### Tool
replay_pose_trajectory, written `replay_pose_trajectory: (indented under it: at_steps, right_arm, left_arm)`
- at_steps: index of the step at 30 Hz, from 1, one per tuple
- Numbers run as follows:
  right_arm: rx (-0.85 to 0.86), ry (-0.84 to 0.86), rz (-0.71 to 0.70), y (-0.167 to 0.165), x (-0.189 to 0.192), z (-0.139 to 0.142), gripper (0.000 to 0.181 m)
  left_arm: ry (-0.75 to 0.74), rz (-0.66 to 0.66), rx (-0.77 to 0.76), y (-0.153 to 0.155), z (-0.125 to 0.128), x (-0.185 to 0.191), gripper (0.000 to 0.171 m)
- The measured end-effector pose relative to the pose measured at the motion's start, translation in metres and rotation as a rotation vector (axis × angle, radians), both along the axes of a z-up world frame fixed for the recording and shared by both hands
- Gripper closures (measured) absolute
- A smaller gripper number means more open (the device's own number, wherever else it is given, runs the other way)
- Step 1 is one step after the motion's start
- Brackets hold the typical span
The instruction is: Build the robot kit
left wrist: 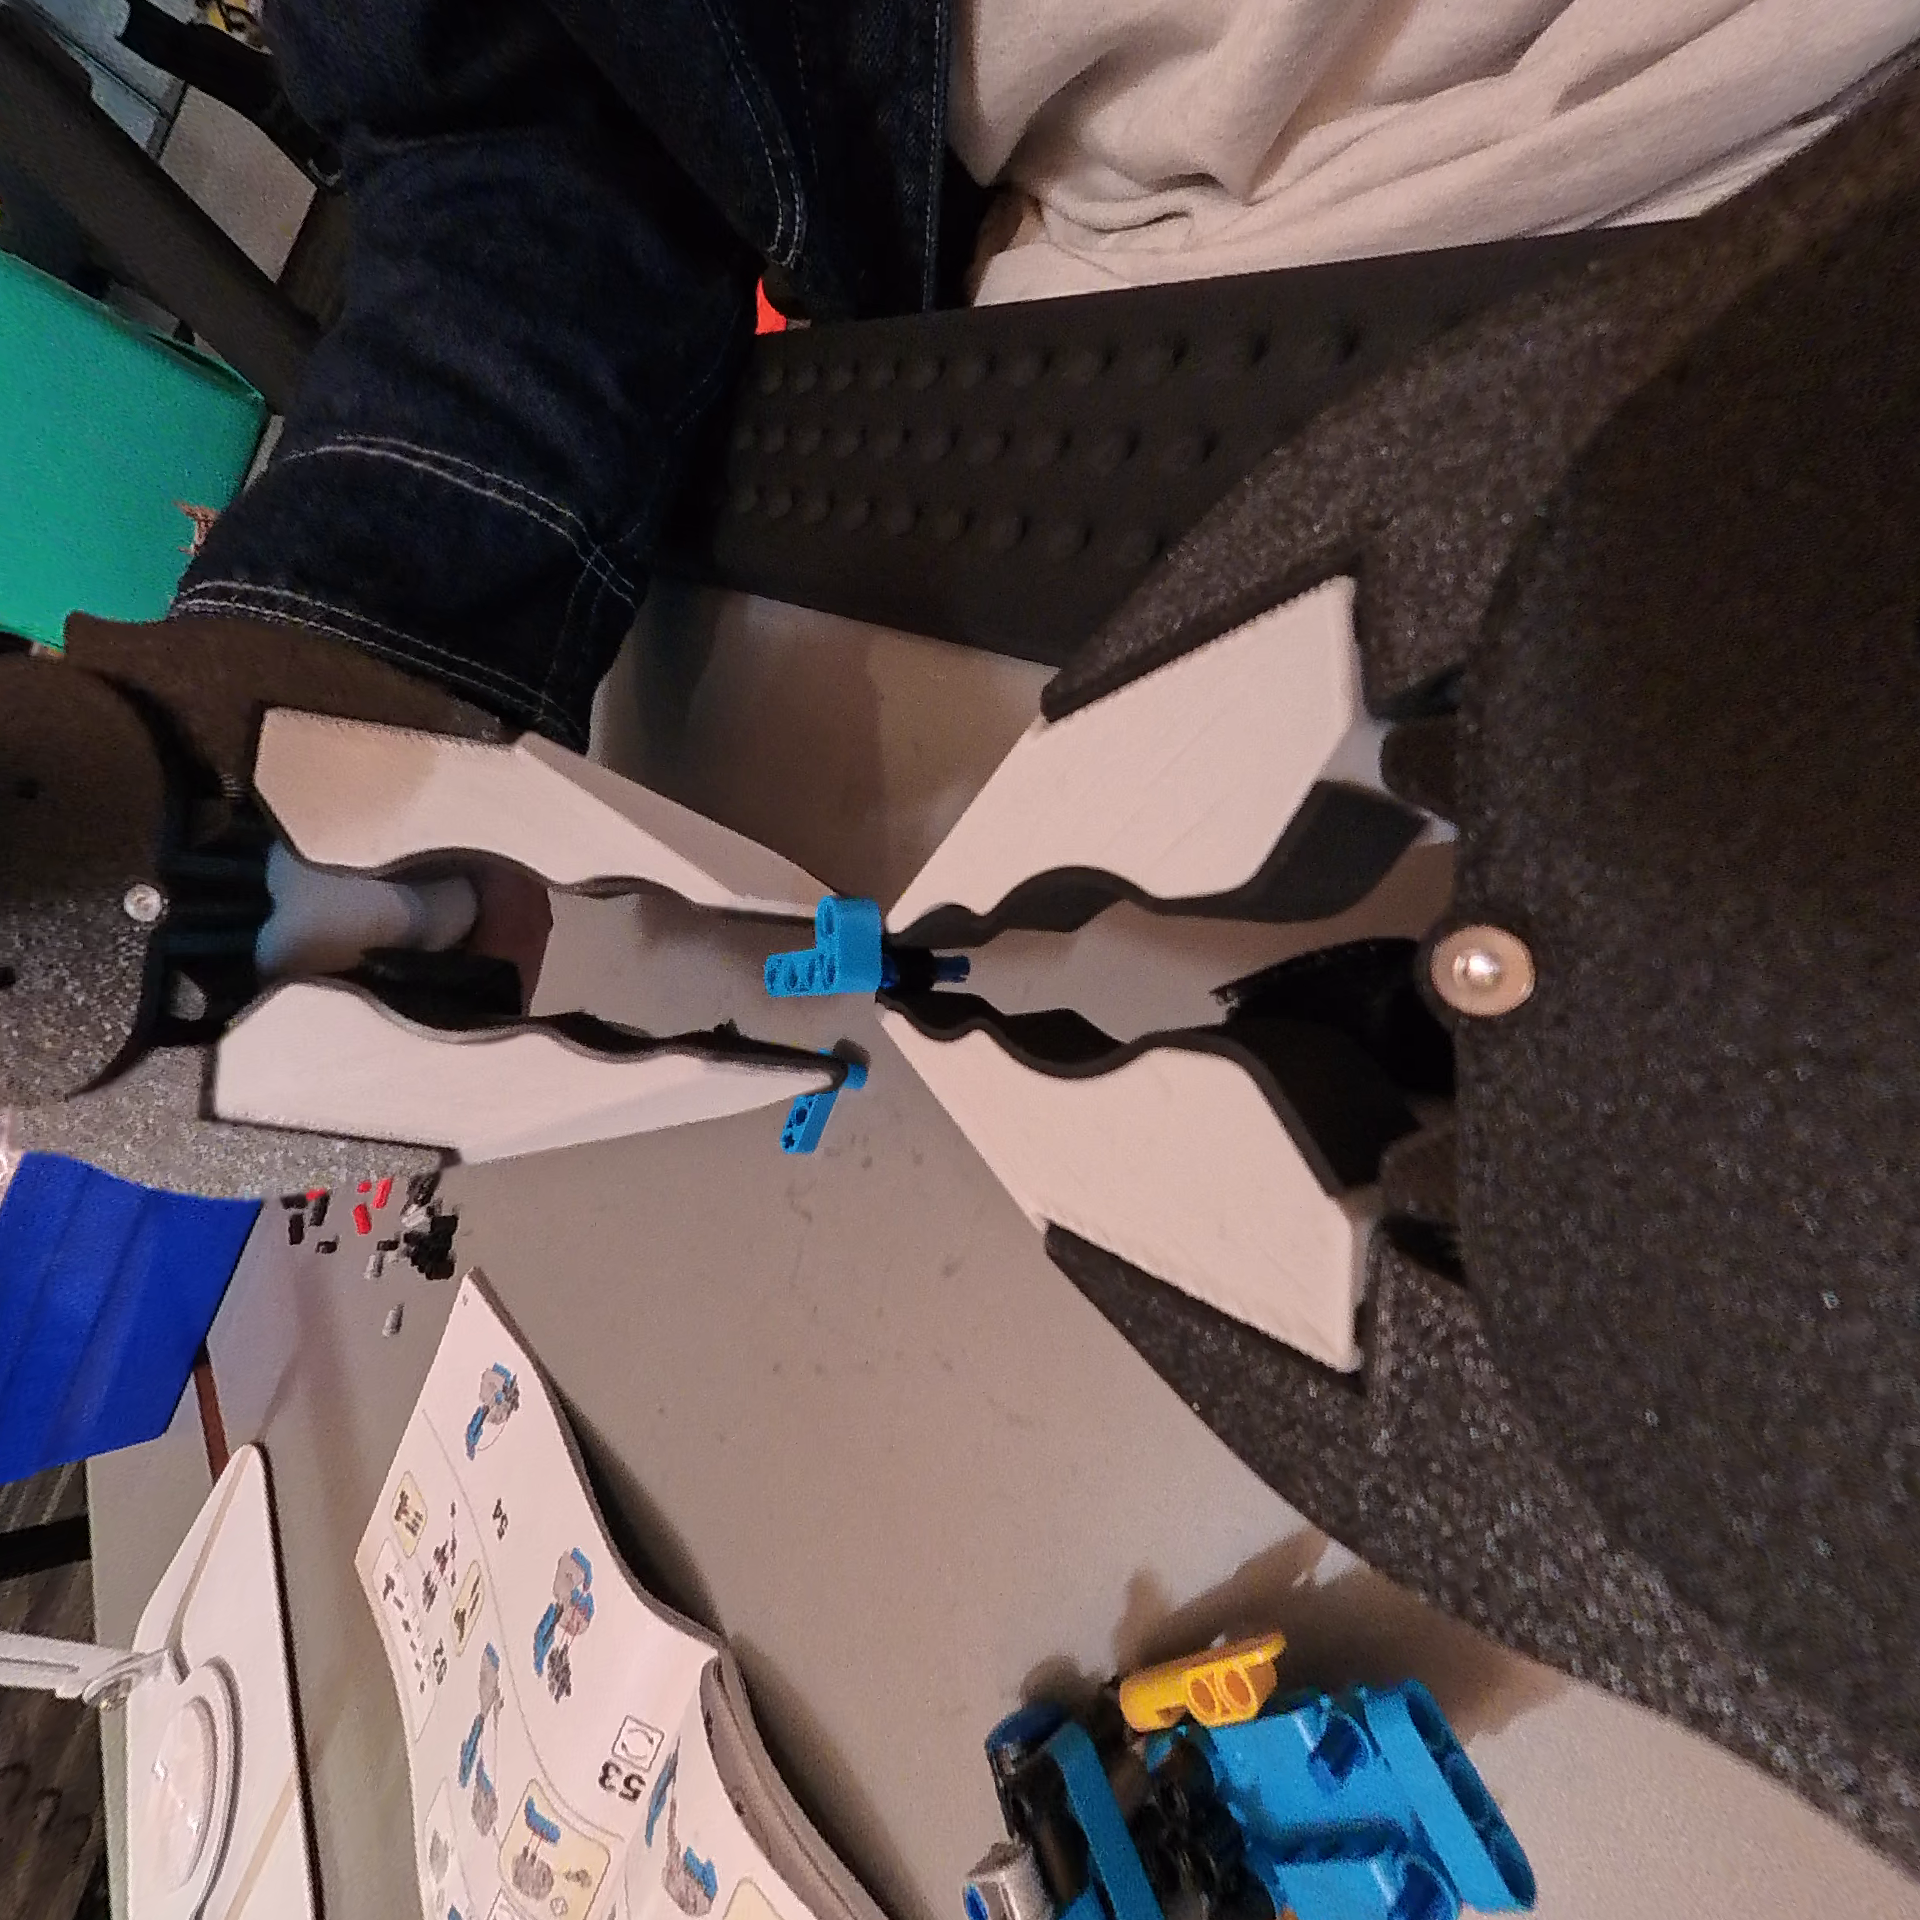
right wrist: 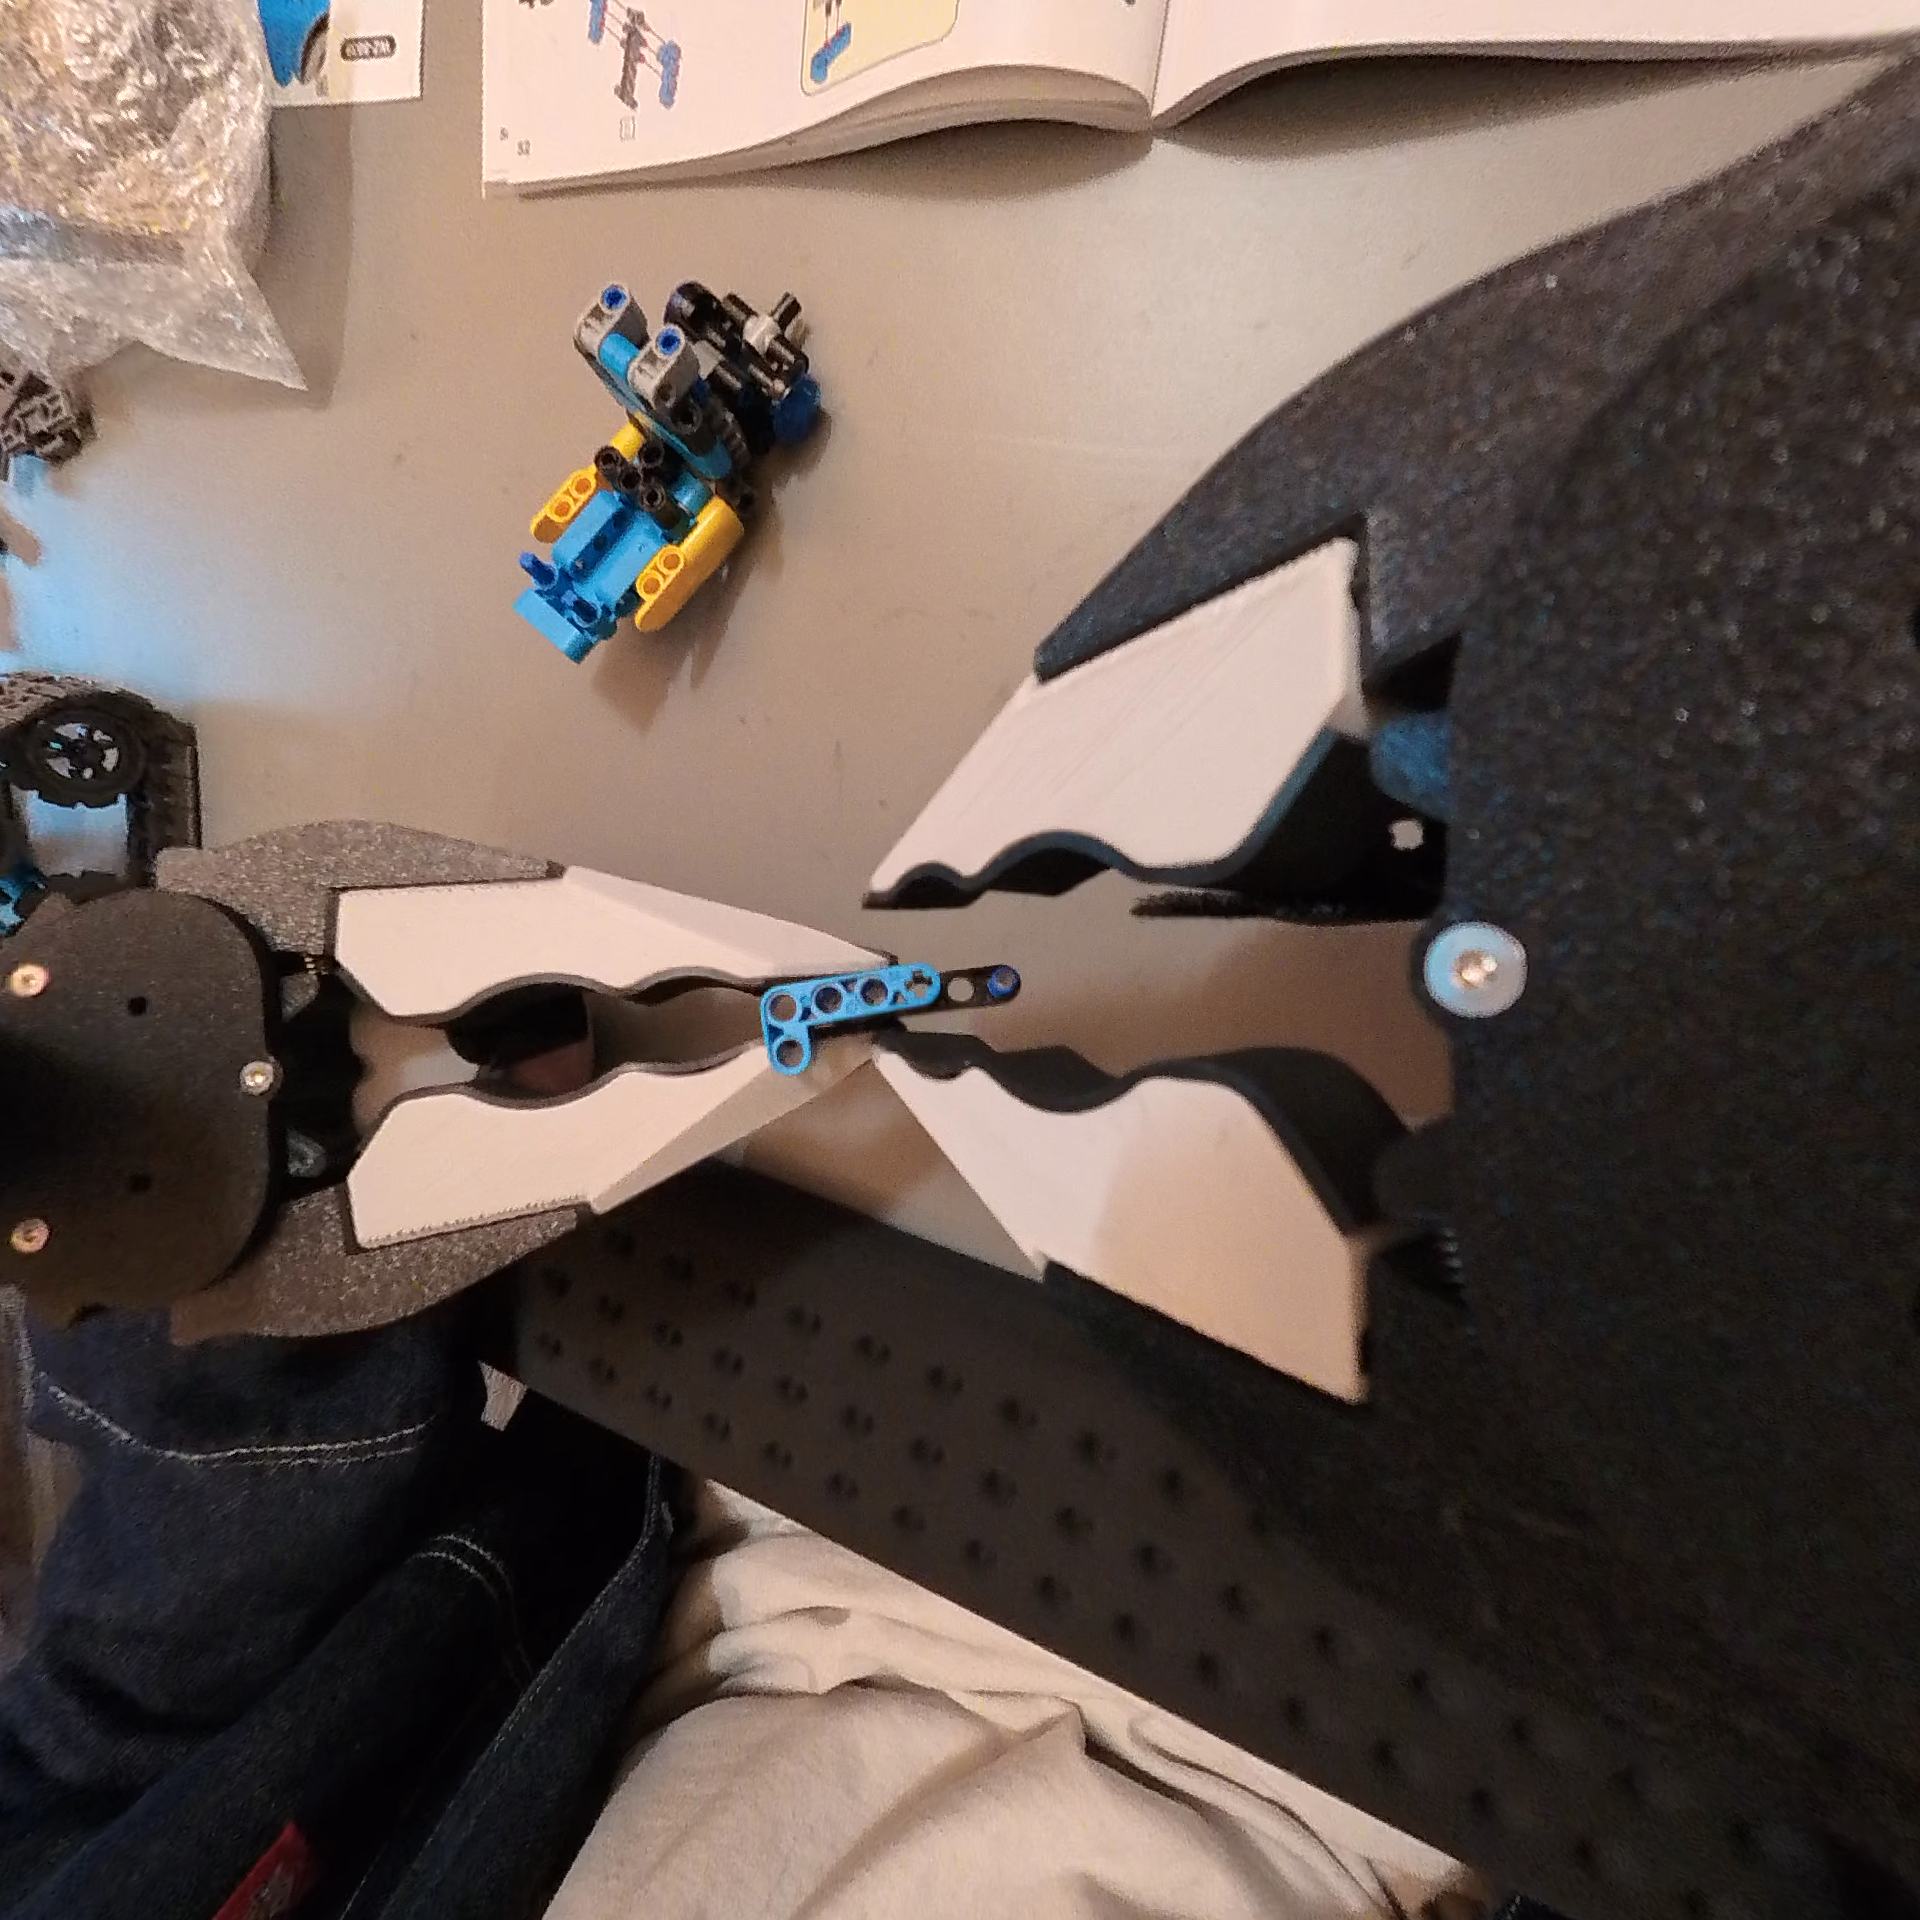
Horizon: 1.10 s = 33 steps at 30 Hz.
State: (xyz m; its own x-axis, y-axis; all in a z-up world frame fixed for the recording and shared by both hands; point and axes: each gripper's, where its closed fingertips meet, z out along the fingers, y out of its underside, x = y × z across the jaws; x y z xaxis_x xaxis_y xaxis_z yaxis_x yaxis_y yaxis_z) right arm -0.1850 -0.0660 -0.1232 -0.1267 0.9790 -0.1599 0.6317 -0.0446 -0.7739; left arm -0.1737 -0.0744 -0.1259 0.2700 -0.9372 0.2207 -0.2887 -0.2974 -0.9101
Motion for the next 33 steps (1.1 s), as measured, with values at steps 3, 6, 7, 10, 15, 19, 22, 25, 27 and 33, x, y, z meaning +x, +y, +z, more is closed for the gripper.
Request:
replay_pose_trajectory:
  at_steps: [3,6,7,10,15,19,22,25,27,33]
  right_arm:
    - [0.054,0.003,-0.009,0.001,0.000,0.003,0.149]
    - [0.195,-0.002,-0.049,0.008,0.000,0.008,0.137]
    - [0.276,-0.001,-0.066,0.011,-0.001,0.011,0.131]
    - [0.573,-0.040,-0.111,0.019,-0.005,0.014,0.123]
    - [0.869,-0.031,-0.117,0.018,-0.016,0.022,0.131]
    - [0.834,-0.078,-0.111,0.013,-0.017,0.007,0.129]
    - [0.893,-0.092,-0.133,0.018,-0.020,0.004,0.138]
    - [0.979,-0.093,-0.163,0.026,-0.021,0.007,0.149]
    - [1.032,-0.076,-0.174,0.027,-0.022,0.013,0.149]
    - [1.122,-0.116,-0.181,0.031,-0.025,0.012,0.150]
  left_arm:
    - [-0.016,0.009,-0.009,0.002,0.002,-0.001,0.165]
    - [-0.050,0.032,-0.037,0.007,0.006,-0.005,0.165]
    - [-0.068,0.039,-0.053,0.009,0.008,-0.006,0.165]
    - [-0.110,0.061,-0.084,0.015,0.013,-0.010,0.165]
    - [-0.128,0.076,-0.078,0.017,0.016,-0.013,0.165]
    - [-0.130,0.083,-0.078,0.019,0.016,-0.014,0.165]
    - [-0.150,0.078,-0.105,0.019,0.018,-0.014,0.165]
    - [-0.167,0.068,-0.140,0.018,0.018,-0.014,0.165]
    - [-0.207,0.067,-0.170,0.019,0.022,-0.016,0.165]
    - [-0.232,0.076,-0.273,0.024,0.018,-0.019,0.165]
